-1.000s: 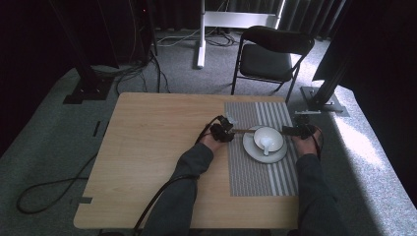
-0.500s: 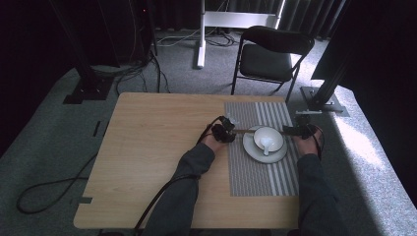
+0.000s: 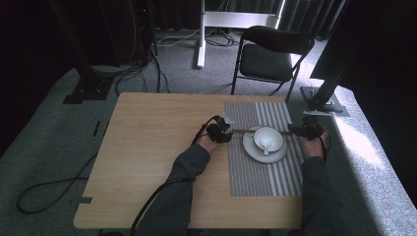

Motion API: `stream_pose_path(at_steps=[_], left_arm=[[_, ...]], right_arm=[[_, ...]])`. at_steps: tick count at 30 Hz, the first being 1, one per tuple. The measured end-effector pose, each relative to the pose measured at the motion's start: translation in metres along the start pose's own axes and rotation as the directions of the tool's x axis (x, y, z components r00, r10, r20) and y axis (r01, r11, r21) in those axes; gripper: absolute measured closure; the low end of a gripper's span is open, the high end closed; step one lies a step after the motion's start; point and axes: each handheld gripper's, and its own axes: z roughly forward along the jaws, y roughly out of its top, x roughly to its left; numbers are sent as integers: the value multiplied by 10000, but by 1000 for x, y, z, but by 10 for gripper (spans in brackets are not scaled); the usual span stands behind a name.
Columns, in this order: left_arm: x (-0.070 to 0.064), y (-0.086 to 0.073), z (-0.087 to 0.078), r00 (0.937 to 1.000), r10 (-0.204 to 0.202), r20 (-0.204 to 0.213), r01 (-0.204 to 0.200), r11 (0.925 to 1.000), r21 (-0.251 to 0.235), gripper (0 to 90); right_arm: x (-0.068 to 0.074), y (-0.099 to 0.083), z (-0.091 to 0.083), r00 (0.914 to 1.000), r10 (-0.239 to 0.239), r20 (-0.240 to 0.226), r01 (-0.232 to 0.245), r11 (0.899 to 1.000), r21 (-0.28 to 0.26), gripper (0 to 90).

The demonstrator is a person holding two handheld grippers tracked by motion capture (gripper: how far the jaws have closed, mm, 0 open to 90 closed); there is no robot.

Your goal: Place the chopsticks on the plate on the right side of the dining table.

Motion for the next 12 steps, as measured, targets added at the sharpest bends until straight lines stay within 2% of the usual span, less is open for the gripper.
stream_pose_path(at_steps=[1, 2, 6, 8, 9, 10, 11, 12], left_arm=[[-1, -1, -4, 10000, 29, -1, -29, 10000, -49, 634], [-1, -3, -12, 10000, 2, 18, -2, 9999, -170, 630], [-1, -9, -23, 10000, -62, -19, 61, 9997, -235, 624], [1, -15, -36, 9998, -201, -54, 199, 9992, -356, 623], [1, -15, -36, 9998, -201, -54, 199, 9992, -356, 623], [1, -17, -40, 9997, -223, -78, 219, 9989, -407, 623], [3, -22, -51, 9995, -302, -119, 295, 9981, -536, 621], [3, -22, -51, 9995, -302, -119, 295, 9981, -536, 619]], right_arm=[[0, 0, 0, 10000, 0, 0, 0, 10000, 0, 318], [0, -3, -8, 10000, -77, -12, 77, 9999, -133, 316], [2, -10, -25, 9999, -142, -71, 138, 9982, -579, 316], [4, -15, -34, 9997, -217, -112, 208, 9969, -754, 316], [6, -17, -39, 9995, -284, -108, 275, 9962, -824, 315], [6, -17, -39, 9995, -284, -108, 275, 9962, -824, 315], [9, -21, -54, 9988, -474, -126, 457, 9927, -1119, 315], [9, -21, -54, 9988, -474, -126, 457, 9927, -1119, 315]])
